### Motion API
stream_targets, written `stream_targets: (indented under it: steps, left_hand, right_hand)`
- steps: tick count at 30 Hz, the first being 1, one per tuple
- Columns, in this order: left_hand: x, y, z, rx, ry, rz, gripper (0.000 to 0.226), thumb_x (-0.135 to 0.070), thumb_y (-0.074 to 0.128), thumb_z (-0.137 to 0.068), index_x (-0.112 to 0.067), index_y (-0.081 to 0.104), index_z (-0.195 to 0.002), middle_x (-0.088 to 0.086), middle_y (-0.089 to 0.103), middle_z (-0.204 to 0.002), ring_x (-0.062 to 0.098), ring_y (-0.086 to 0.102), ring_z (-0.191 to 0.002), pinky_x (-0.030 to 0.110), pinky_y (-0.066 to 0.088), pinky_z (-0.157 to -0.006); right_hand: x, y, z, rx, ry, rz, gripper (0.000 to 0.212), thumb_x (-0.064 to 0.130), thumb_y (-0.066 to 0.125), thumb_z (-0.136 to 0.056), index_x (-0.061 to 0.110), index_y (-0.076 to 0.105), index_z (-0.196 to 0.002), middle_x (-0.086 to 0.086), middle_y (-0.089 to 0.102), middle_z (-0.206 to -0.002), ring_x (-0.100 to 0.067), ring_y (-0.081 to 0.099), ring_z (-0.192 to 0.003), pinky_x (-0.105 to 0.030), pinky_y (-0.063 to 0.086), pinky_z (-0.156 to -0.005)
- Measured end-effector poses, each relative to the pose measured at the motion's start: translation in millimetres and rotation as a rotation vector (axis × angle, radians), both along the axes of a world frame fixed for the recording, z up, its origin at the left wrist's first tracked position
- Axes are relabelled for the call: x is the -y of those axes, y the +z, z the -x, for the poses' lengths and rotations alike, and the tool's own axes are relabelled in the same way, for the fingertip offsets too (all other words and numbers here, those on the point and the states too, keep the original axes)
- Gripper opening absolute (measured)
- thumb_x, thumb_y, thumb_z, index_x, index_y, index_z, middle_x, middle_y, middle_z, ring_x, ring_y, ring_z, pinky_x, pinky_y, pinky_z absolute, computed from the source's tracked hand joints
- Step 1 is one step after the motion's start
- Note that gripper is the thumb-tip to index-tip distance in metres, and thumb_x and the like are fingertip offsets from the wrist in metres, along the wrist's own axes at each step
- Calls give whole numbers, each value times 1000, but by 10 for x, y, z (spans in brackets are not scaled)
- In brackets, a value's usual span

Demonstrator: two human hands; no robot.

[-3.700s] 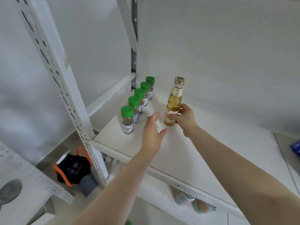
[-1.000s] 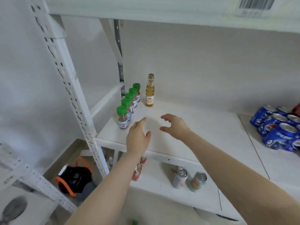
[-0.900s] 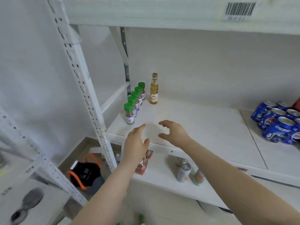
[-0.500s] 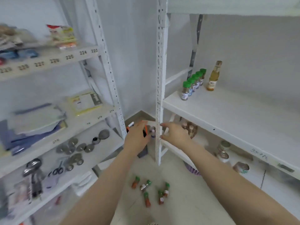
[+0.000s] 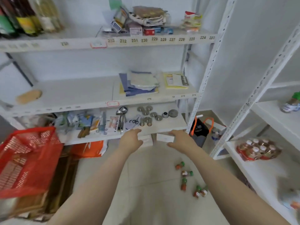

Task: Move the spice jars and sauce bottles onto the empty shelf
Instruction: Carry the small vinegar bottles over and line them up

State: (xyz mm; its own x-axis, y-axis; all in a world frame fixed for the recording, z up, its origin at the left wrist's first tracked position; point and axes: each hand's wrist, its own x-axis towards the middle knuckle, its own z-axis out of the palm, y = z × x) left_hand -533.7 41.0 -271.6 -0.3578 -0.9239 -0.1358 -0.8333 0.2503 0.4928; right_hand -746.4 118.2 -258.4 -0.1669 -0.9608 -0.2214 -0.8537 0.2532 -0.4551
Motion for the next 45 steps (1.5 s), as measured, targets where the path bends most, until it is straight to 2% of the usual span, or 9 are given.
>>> stream_targets:
  steps: [6,12,19,23,27,30,35,41,45]
  left_hand:
    - [226,-27,-1222,19,78,-22,55,-27,61,-86,-18,46,-138,7,51,-139,26,51,-124,34,42,-101]
    - [731,215,-2489,24,99,19,56,-25,63,-83,-19,49,-136,7,58,-130,27,53,-122,35,46,-95]
    - [1373,744,-3287,-61,153,80,58,-17,61,-80,-17,48,-137,11,62,-124,30,65,-104,38,51,-90]
    - [1913,1083,-3457,-63,158,210,57,-22,62,-86,-18,44,-140,9,52,-136,26,50,-124,34,41,-100]
    - [2522,1519,-3443,-121,169,331,58,-28,62,-88,-20,41,-141,6,51,-137,23,49,-124,31,39,-98]
    - [2958,1871,-3339,-187,190,434,58,-28,62,-88,-21,41,-142,4,52,-137,21,51,-123,28,40,-93]
    - [3665,2330,-3158,-341,257,526,57,-26,62,-88,-19,41,-141,4,52,-137,21,54,-117,25,40,-86]
    - [4452,2528,-3028,-505,313,551,64,-27,65,-86,-13,38,-143,7,48,-141,22,46,-129,34,39,-104]
    - [5020,2526,-2970,-592,356,539,62,-23,67,-85,-9,39,-138,11,47,-136,24,46,-123,22,34,-90]
  right_hand:
    - [478,-43,-1197,-12,131,-66,42,36,66,-82,26,53,-121,-3,53,-133,-22,50,-123,-33,42,-93]
    - [1133,68,-2450,15,200,-85,55,34,66,-85,21,48,-135,-3,52,-135,-21,50,-123,-33,43,-97]
    - [1969,496,-3213,0,247,1,53,33,69,-82,23,53,-132,-2,57,-130,-20,56,-112,-32,45,-93]
    - [2527,946,-3314,1,273,106,52,33,70,-82,21,52,-130,-4,56,-129,-19,55,-112,-33,45,-93]
    - [3190,1455,-3320,9,327,249,51,33,70,-84,19,53,-130,-6,56,-127,-19,54,-111,-32,44,-94]
    - [3713,1853,-3288,-9,343,380,50,32,72,-82,18,57,-127,-7,59,-120,-14,53,-97,-26,41,-85]
    - [4503,2440,-3180,92,291,500,43,30,76,-77,20,62,-117,-5,61,-105,-17,58,-88,-24,45,-70]
    - [5277,2723,-3082,174,250,537,41,33,78,-76,23,63,-113,-1,59,-96,-17,57,-82,-24,41,-75]
    - [5718,2740,-3082,194,234,538,41,35,77,-75,24,63,-112,0,61,-98,-16,58,-84,-25,42,-76]
